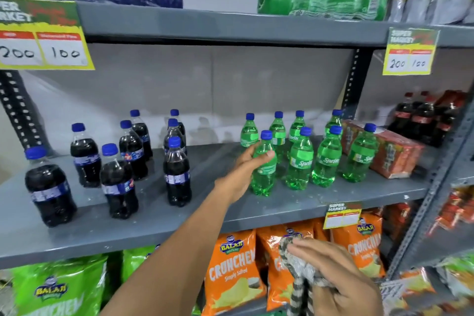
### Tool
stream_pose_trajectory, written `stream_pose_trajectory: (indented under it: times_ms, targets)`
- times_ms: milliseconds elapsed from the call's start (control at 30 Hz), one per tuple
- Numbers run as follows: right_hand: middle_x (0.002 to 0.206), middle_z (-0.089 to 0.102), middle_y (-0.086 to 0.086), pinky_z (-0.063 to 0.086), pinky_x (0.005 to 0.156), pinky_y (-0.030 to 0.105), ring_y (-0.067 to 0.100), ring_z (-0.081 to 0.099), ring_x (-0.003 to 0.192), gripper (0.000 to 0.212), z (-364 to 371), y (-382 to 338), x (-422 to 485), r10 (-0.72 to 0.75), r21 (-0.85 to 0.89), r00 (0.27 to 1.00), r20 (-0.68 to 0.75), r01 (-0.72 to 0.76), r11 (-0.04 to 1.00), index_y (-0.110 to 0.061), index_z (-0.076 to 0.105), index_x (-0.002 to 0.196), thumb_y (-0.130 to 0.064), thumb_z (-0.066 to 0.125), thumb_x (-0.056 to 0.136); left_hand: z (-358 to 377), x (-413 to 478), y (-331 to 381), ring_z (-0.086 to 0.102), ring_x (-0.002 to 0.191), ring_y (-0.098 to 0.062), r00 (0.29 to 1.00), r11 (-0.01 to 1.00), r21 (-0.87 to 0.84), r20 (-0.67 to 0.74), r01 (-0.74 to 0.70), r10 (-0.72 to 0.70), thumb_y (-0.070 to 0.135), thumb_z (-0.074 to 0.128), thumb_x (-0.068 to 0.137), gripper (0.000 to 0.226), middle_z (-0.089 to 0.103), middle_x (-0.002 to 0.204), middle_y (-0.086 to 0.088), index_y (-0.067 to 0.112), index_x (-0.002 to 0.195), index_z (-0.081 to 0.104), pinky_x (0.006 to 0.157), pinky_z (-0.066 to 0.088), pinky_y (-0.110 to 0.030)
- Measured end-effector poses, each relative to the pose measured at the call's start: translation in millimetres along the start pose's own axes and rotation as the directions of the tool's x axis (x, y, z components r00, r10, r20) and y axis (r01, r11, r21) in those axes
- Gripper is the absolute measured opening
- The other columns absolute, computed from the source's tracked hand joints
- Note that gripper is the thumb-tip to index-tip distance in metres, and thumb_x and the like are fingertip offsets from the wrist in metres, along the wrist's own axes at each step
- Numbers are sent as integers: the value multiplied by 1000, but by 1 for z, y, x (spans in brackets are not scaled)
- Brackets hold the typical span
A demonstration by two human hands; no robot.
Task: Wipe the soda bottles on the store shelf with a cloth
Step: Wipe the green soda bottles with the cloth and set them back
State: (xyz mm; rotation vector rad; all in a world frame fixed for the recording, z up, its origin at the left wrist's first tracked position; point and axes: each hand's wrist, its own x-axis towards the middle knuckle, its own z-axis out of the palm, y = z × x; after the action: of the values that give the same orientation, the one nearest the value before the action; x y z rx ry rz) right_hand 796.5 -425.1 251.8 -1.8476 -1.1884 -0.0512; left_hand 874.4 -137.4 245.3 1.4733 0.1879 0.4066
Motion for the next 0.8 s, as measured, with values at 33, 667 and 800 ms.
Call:
stream_pose_trajectory:
  times_ms: [33, 667, 800]
  targets:
    - [128, 57, -25, 22, 100, 0, -7, 42, 127, 50, -6, 1, -2, 0, 10, 1000, 27, 0, 1000, -17, 52, 136, -32, 46, 89, 0, 6, -5, 47, 138, -13, 1000, 1000, -13, 25, 12, -12, 51, 90, 64, 85, 58, 144, 6, 38, 138, 50, 121, 27, -39]
    - [111, 68, -29, 47, 89, 5, -10, 59, 105, 90, -14, 6, 27, -10, -7, 932, -361, 8, 1000, -43, 76, 100, 35, 55, 60, 5, -15, 0, 63, 127, -33, 894, 907, -418, 428, 61, 137, 20, 83, 78, 52, 66, 136, -20, 3, 125, 67, 107, 49, -46]
    - [115, 61, -31, 41, 90, -1, -20, 53, 111, 70, -31, -15, 73, -143, -61, 884, -446, 129, 990, -29, 69, 112, 28, 60, 72, 14, -39, 9, 69, 118, -21, 814, 871, -486, 533, 70, 232, 26, 67, 92, 42, 73, 127, -7, 8, 130, 65, 100, 53, -37]
